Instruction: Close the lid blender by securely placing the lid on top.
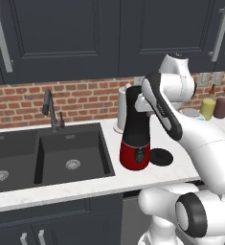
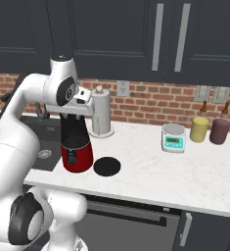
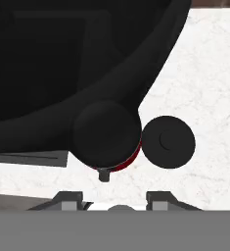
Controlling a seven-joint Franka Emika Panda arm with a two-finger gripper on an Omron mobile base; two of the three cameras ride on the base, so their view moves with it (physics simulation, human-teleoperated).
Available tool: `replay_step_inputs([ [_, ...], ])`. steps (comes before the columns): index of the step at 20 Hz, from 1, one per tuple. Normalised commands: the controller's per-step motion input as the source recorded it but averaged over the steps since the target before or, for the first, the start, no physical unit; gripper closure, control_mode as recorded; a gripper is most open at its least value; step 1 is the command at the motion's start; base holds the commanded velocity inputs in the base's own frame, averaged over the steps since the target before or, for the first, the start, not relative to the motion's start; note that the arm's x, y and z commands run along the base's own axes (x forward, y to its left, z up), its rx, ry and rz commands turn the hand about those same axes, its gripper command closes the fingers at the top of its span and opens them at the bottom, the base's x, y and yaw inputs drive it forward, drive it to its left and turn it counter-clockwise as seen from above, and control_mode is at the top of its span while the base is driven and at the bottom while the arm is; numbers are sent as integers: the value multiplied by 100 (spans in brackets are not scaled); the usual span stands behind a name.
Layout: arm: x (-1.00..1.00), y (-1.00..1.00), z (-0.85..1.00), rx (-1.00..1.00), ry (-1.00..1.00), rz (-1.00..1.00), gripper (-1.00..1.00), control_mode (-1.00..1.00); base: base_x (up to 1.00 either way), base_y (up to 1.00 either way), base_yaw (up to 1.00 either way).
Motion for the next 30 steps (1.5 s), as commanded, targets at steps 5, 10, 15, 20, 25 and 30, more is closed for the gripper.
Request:
replay_step_inputs([
  [5, -24, -25, -5, 1, -1, -4, -100, -100, 0, 0, 0],
  [10, -45, -52, -68, 0, 11, -6, -100, -100, 0, 0, 0],
  [15, -4, -56, -100, 0, 24, -1, -100, -100, 0, 0, 0],
  [20, 9, -40, -94, 7, 13, 0, -100, -100, 0, 0, 0],
  [25, 35, 2, -54, 2, 1, 0, -100, -100, 0, 0, 0],
  [30, 33, 1, -30, -2, 6, 0, -100, -100, 0, 0, 0],
])
